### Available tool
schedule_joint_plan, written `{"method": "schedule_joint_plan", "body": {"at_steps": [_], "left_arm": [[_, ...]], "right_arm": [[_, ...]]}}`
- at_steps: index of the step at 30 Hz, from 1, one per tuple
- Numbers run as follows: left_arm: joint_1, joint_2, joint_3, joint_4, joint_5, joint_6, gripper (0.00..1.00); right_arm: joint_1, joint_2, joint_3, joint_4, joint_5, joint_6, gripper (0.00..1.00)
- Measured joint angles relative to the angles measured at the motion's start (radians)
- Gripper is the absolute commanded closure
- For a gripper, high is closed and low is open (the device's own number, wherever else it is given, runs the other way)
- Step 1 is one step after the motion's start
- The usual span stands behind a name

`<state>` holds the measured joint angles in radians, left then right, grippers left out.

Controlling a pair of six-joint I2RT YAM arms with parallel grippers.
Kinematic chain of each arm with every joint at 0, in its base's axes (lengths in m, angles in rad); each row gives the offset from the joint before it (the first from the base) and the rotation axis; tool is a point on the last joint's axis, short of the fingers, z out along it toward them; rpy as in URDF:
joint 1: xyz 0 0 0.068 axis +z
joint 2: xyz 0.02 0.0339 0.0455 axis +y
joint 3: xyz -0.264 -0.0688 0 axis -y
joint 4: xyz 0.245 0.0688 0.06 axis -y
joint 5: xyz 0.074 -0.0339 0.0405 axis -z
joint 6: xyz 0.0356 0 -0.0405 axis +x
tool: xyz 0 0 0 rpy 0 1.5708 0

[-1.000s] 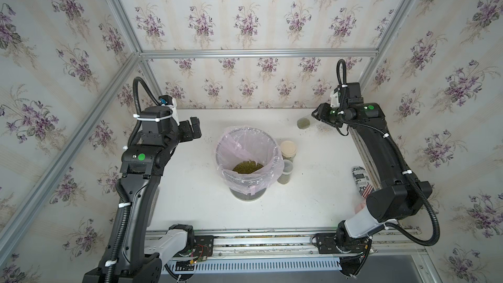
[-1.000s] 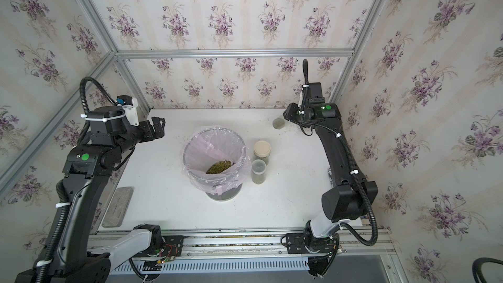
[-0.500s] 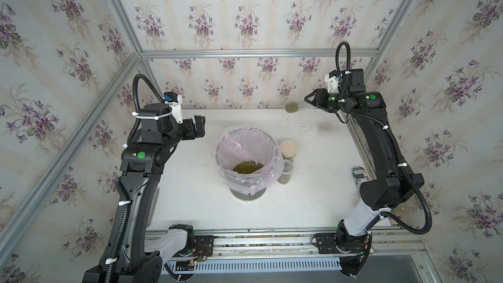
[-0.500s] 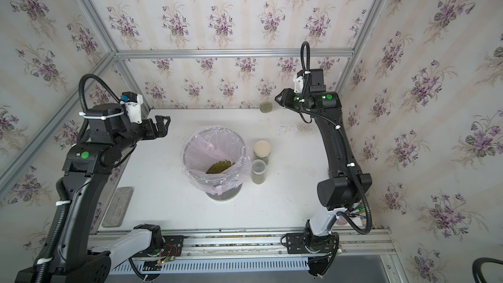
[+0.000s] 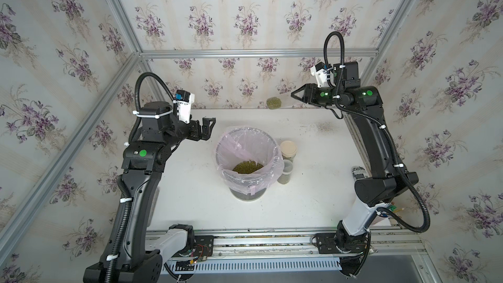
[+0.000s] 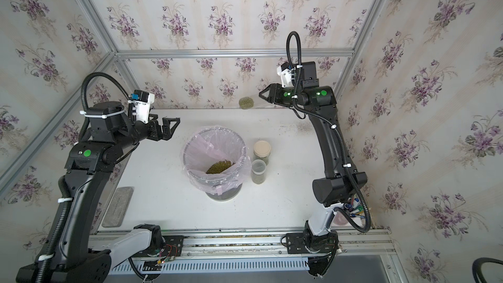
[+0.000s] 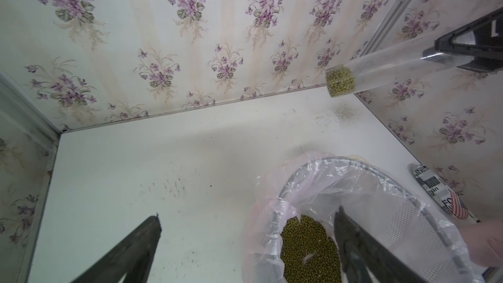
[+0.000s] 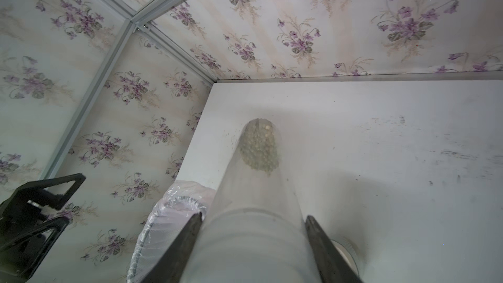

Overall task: Empty moldy mung beans from jars
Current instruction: Pick up the jar from the center of the board.

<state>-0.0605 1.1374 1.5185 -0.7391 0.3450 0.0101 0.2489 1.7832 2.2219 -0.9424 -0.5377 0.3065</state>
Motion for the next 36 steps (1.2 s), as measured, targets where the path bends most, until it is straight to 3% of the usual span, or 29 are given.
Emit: {"method": "schedule_joint_plan", "body": {"at_steps": [12, 22, 30, 36], "left_arm": [[-0.073, 0.063, 0.087, 0.006, 0.155, 0.014, 0.00], [-0.148, 0.090, 0.192, -0.054, 0.240, 0.131, 0.01], [-0.282, 0.038, 0.101, -0.076, 0.131, 0.385, 0.01], [-0.305, 0.043, 0.078, -0.084, 0.025, 0.507, 0.00]], "right_arm": [[0.011, 0.026, 0.090, 0.036, -0.170, -0.026, 0.56], [0.066, -0.021, 0.053, 0.051, -0.237, -0.029, 0.57], [0.129, -0.096, -0.025, 0.068, -0.236, -0.026, 0.58], [0.178, -0.120, -0.067, 0.049, -0.188, -0.029, 0.58]]}}
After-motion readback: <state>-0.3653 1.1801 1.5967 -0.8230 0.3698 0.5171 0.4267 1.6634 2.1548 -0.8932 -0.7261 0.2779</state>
